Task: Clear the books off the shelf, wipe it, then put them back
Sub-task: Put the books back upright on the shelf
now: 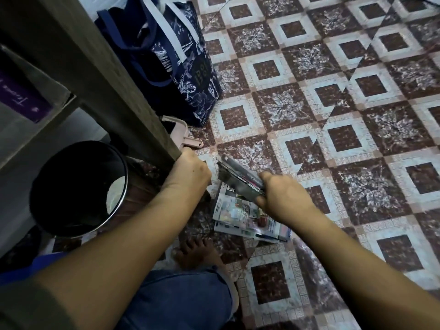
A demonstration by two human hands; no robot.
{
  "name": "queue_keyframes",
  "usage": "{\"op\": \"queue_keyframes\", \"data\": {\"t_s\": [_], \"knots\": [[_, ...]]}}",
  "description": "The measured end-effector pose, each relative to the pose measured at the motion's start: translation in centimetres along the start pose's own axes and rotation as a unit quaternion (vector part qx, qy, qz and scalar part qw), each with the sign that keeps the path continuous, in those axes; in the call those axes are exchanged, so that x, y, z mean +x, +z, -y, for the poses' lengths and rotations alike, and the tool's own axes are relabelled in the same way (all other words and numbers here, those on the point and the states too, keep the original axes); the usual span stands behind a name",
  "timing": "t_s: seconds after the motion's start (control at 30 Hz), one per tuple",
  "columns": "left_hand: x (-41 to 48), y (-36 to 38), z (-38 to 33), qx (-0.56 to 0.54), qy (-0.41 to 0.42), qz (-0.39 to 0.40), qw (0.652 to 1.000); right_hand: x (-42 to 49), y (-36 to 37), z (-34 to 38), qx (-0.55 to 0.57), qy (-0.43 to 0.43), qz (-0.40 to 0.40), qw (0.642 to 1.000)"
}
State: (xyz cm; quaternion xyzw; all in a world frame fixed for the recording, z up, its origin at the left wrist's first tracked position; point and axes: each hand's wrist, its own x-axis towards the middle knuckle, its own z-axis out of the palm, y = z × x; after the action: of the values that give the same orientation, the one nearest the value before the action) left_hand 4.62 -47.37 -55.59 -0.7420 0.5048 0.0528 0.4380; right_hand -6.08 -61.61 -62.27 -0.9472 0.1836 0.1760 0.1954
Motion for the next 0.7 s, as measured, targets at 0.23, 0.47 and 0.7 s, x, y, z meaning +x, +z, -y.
{"op": "queue_keyframes", "data": {"t_s": [0.23, 0.47, 0.7], "knots": [[0.0, -0.4, 0.1, 0.012, -0.003, 0.026, 1.000, -0.5, 3.7, -0.3, -0.095, 0.072, 0.040, 0.992], [-0.6, -0.2, -0.3, -0.110, 0.010, -0.008, 0.994, -3.2, 3.2, 1.5, -0.105, 0.034, 0.006, 0.994], [-6.4, 0.5, -0.1, -0.280, 0.093, 0.117, 0.948, -6.6, -0.7, 7.0, -0.083, -0.080, 0.001, 0.993]]}}
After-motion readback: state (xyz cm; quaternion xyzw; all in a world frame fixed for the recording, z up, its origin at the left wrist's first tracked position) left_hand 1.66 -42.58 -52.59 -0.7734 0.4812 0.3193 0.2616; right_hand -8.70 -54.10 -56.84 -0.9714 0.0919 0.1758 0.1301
